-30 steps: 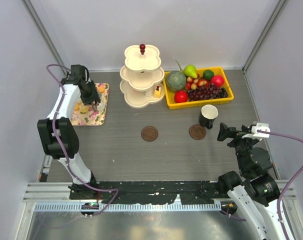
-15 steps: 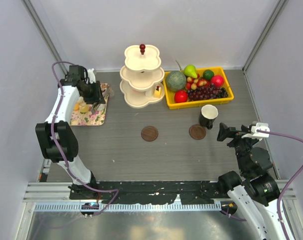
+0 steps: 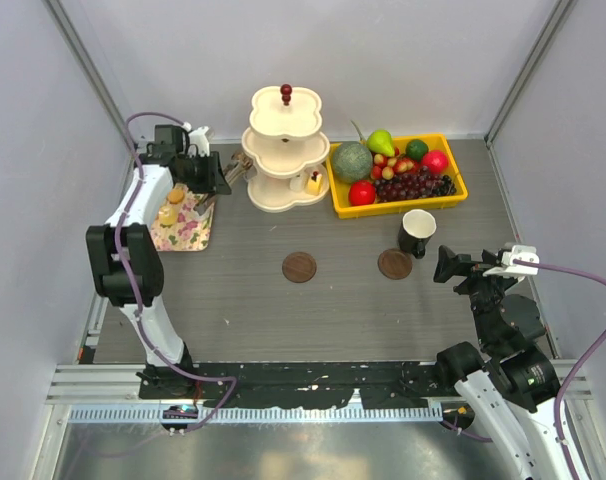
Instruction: Serve the afternoon tea
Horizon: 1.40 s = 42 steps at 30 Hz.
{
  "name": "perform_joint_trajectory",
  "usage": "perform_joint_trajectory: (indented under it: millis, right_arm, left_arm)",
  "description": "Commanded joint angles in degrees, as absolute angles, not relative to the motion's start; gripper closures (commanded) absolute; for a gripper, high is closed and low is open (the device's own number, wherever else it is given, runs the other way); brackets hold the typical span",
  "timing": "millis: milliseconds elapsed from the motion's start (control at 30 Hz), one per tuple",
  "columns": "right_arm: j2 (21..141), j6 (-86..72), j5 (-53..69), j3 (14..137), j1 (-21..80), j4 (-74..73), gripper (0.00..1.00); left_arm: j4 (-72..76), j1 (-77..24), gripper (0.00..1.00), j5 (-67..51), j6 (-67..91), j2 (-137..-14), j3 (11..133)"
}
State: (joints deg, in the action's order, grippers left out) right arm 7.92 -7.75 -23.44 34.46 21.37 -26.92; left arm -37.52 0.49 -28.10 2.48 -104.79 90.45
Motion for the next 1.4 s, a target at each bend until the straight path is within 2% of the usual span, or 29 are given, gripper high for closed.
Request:
perform_joint_trajectory:
  millis: [0, 367, 967, 1267, 1367]
  right_arm:
    - [9.1, -7.1, -24.3, 34.5, 21.4, -24.3, 0.04]
    - [10.0, -6.9, -24.3, 34.5, 21.4, -24.3, 0.04]
    - [10.6, -6.6, -23.7, 34.5, 21.4, -24.3, 0.04]
    - [10.9, -6.6, -23.1, 34.5, 21.4, -24.3, 0.04]
    - [11.0, -6.6, -22.9, 34.5, 21.4, -24.3, 0.04]
  left_arm:
    - [-34.4, 0.6, 0.74, -31.5, 1.5, -109.4, 96.0]
    - [-28.4, 0.5, 0.72, -35.9, -3.2, -112.7, 95.9]
    - [-36.9, 1.1, 0.65, -33.7, -9.9, -120.3, 105.1]
    - [-38.3, 1.3, 0.54, -33.0, -10.9, -120.3, 104.2]
    - [-38.4, 1.3, 0.45, -32.4, -10.8, -119.6, 103.9]
